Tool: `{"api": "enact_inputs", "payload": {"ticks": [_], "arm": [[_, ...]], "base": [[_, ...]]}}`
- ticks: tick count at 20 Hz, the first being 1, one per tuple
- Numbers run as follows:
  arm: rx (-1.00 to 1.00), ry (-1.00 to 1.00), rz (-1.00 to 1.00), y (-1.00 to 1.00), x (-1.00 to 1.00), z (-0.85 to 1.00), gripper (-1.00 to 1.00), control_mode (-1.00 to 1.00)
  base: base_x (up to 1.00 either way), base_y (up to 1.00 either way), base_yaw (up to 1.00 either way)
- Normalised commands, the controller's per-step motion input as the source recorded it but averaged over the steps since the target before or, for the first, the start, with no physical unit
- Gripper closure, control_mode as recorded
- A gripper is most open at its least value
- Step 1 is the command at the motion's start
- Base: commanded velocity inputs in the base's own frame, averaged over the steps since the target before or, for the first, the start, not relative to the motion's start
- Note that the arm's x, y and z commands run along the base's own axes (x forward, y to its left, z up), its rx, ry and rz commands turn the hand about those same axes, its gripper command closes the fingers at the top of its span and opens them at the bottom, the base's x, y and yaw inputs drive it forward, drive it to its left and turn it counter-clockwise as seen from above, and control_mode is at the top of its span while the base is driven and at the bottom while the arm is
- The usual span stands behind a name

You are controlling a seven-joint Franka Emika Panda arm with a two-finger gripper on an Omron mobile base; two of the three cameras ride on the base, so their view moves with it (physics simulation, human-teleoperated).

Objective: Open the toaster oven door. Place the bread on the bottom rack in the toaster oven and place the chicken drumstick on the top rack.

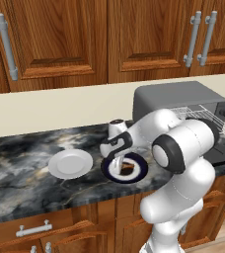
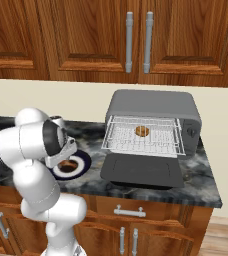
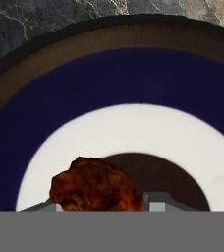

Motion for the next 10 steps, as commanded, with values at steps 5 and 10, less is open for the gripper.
{"api": "enact_inputs", "payload": {"ticks": [5, 10], "arm": [[0.0, 0.0, 0.1, -0.16, -0.17, 0.36, 1.0, -1.0], [0.0, 0.0, 0.07, -0.19, -0.23, 0.52, 1.0, -1.0]], "base": [[0.0, 0.0, 0.0], [0.0, 0.0, 0.0]]}}
